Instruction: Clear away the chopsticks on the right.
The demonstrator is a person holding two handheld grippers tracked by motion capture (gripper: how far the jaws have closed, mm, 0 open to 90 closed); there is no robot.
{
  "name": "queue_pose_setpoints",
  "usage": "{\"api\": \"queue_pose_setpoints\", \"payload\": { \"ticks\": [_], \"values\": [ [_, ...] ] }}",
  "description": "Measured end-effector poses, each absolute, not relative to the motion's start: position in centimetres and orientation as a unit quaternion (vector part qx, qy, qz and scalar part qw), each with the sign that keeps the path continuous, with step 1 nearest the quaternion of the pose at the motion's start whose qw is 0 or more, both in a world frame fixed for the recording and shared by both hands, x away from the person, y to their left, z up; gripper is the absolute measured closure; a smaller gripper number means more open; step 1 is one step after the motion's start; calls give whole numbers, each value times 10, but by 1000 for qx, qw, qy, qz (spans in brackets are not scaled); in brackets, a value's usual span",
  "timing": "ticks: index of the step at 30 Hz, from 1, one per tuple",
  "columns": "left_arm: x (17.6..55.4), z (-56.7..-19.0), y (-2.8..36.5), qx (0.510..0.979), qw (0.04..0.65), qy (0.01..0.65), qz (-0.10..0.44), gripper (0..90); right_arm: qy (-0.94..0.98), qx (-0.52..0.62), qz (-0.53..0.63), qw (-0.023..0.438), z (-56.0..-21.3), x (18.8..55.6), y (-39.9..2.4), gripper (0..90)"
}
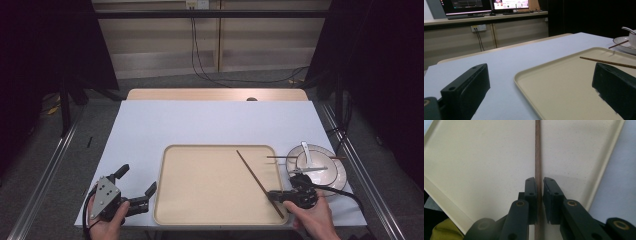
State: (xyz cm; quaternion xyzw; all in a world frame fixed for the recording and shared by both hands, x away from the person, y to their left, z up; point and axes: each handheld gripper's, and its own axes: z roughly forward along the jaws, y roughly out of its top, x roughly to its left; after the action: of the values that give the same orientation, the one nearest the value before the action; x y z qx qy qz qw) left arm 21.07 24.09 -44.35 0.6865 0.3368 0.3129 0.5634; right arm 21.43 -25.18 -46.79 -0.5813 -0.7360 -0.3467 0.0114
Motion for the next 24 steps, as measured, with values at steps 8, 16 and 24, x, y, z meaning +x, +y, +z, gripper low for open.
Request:
{"api": "queue_pose_setpoints", "payload": {
  "ticks": [8,16,24],
  "values": [
    [211,-443,242,689,561,335,313,13,-750,-551,-366,4,-463,210,-254,620],
    [211,-444,242,686,563,340,312,13,-759,-496,-423,-21,-446,203,-269,375],
    [211,-444,243,686,561,340,314,13,-768,-424,-479,-39,-427,191,-286,132]
  ]
}}
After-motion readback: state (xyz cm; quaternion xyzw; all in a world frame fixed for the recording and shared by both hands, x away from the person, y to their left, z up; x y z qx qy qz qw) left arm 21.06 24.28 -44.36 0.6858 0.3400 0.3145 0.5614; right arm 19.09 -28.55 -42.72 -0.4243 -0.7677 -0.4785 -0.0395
